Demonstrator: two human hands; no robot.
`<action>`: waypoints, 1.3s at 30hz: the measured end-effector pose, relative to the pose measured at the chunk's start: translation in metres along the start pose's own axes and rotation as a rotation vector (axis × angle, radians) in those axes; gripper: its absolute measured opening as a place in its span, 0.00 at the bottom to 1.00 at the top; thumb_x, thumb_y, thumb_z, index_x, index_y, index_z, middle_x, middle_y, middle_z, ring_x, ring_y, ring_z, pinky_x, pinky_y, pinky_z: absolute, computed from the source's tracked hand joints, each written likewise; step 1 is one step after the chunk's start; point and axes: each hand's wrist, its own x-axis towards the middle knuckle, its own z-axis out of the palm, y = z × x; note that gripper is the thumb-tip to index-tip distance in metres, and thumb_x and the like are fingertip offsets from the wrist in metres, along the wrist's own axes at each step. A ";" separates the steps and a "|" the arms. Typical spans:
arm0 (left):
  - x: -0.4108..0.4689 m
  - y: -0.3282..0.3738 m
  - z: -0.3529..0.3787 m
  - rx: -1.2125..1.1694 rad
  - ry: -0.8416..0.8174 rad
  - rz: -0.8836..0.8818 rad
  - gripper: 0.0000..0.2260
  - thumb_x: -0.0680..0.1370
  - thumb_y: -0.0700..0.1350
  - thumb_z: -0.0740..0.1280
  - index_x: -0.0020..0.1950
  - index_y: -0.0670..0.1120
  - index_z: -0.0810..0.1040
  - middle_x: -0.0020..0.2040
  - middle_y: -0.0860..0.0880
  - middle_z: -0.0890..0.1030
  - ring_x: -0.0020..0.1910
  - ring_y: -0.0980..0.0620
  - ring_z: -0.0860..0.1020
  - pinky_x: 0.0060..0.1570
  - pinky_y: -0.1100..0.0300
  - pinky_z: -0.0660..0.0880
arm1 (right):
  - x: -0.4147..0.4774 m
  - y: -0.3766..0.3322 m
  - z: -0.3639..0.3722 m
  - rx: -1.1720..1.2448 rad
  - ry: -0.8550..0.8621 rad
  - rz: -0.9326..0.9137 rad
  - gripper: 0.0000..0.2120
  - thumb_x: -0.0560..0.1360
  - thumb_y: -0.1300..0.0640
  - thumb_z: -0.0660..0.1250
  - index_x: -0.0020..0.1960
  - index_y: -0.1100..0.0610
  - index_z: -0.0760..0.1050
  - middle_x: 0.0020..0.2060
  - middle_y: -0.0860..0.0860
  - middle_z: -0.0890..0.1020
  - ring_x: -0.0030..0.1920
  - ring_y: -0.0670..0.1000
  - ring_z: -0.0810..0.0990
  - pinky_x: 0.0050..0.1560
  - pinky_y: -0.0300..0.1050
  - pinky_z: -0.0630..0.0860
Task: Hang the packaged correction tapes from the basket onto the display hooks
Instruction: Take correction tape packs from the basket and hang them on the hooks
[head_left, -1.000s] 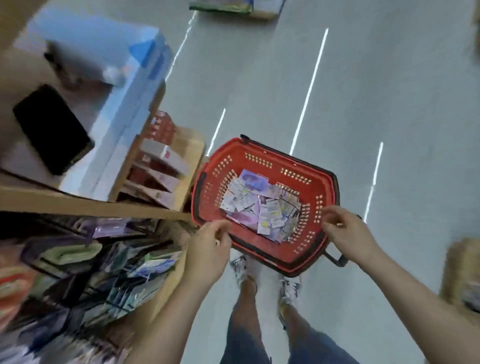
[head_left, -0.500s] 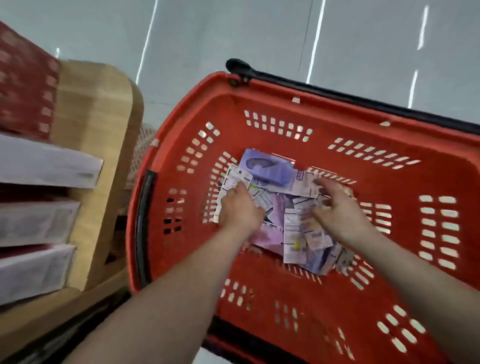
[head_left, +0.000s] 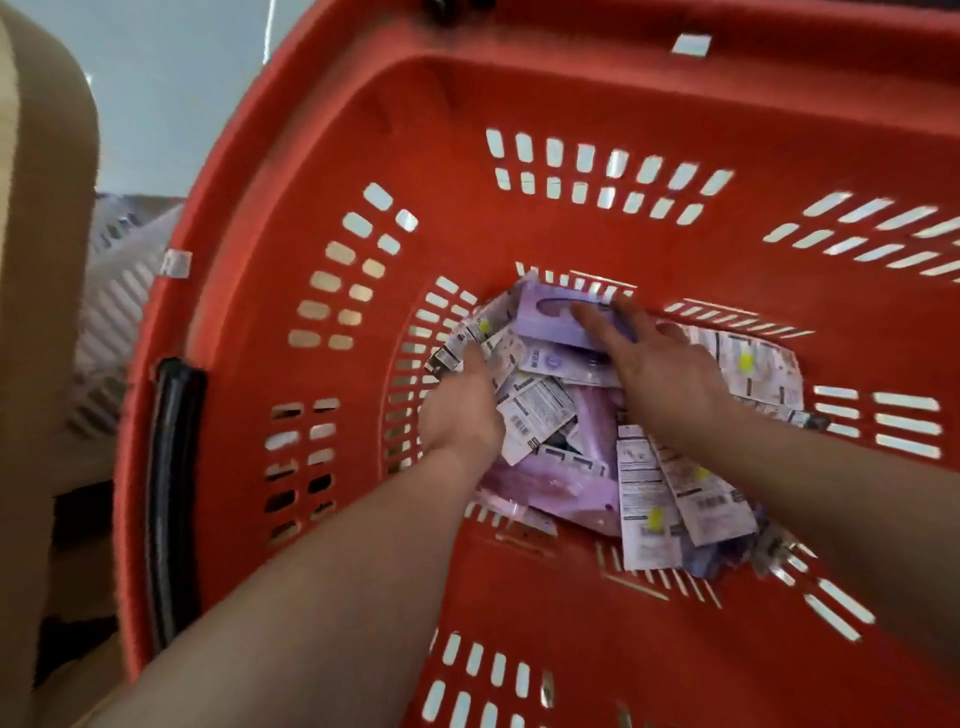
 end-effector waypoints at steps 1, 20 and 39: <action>0.000 -0.001 -0.002 0.006 -0.001 0.002 0.21 0.77 0.38 0.64 0.69 0.47 0.65 0.50 0.43 0.81 0.47 0.39 0.80 0.39 0.53 0.69 | -0.002 0.003 -0.003 0.004 0.003 0.014 0.41 0.77 0.53 0.69 0.79 0.44 0.45 0.75 0.57 0.60 0.61 0.67 0.74 0.47 0.56 0.78; -0.079 0.060 -0.024 -1.826 -0.497 -0.429 0.23 0.77 0.38 0.69 0.70 0.48 0.68 0.57 0.43 0.83 0.50 0.42 0.84 0.45 0.40 0.81 | -0.100 0.006 -0.018 1.609 -0.292 0.580 0.19 0.77 0.66 0.69 0.65 0.56 0.71 0.51 0.57 0.86 0.50 0.58 0.86 0.55 0.61 0.81; -0.090 0.058 -0.044 -1.152 -0.714 -0.052 0.02 0.77 0.43 0.71 0.45 0.47 0.82 0.38 0.49 0.85 0.34 0.53 0.84 0.28 0.63 0.77 | -0.094 0.000 -0.039 1.816 -0.099 0.639 0.27 0.70 0.56 0.76 0.66 0.51 0.71 0.50 0.51 0.86 0.42 0.52 0.87 0.37 0.51 0.83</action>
